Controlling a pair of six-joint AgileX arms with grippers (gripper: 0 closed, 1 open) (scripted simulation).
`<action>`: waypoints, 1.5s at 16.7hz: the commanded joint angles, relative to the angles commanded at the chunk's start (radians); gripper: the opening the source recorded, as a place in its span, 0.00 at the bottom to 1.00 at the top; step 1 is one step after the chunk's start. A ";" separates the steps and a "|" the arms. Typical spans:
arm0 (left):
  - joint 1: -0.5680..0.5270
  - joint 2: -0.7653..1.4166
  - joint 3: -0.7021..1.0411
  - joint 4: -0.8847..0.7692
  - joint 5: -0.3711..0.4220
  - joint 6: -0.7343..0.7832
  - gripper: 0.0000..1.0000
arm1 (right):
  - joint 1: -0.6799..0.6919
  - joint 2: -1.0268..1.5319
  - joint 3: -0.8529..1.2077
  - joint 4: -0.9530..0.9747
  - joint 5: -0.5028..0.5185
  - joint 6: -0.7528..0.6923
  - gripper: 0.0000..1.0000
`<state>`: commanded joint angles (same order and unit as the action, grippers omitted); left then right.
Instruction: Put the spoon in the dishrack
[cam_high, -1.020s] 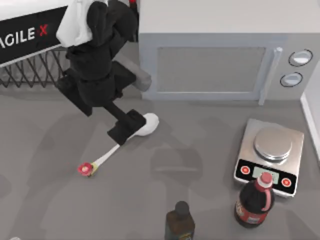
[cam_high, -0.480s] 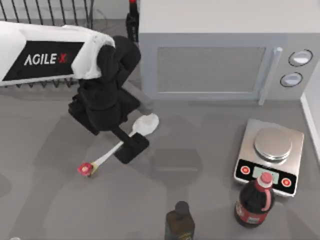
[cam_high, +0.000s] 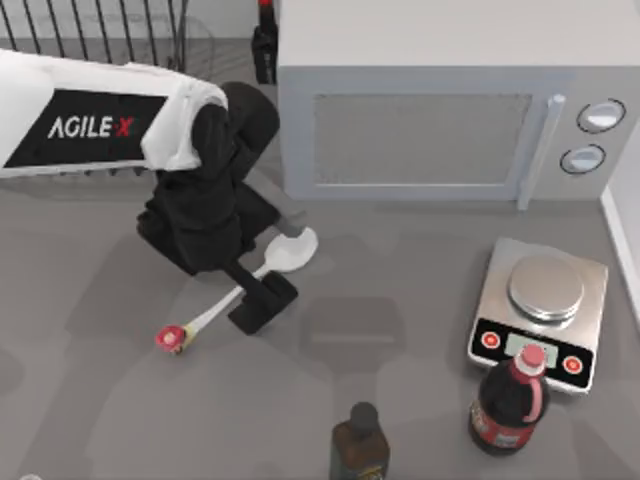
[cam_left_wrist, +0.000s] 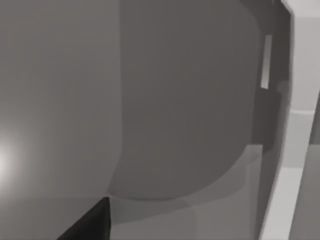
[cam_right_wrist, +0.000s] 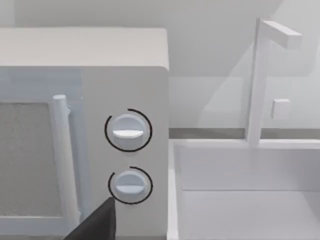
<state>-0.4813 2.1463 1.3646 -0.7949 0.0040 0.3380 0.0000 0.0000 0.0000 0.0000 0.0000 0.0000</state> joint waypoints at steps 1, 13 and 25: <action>0.000 0.000 0.000 0.000 0.000 0.000 0.85 | 0.000 0.000 0.000 0.000 0.000 0.000 1.00; 0.000 0.000 0.000 0.000 0.000 0.000 0.00 | 0.000 0.000 0.000 0.000 0.000 0.000 1.00; -0.003 -0.052 0.085 -0.097 0.011 -0.002 0.00 | 0.000 0.000 0.000 0.000 0.000 0.000 1.00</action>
<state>-0.4847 2.0943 1.4497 -0.8917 0.0147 0.3356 0.0000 0.0000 0.0000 0.0000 0.0000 0.0000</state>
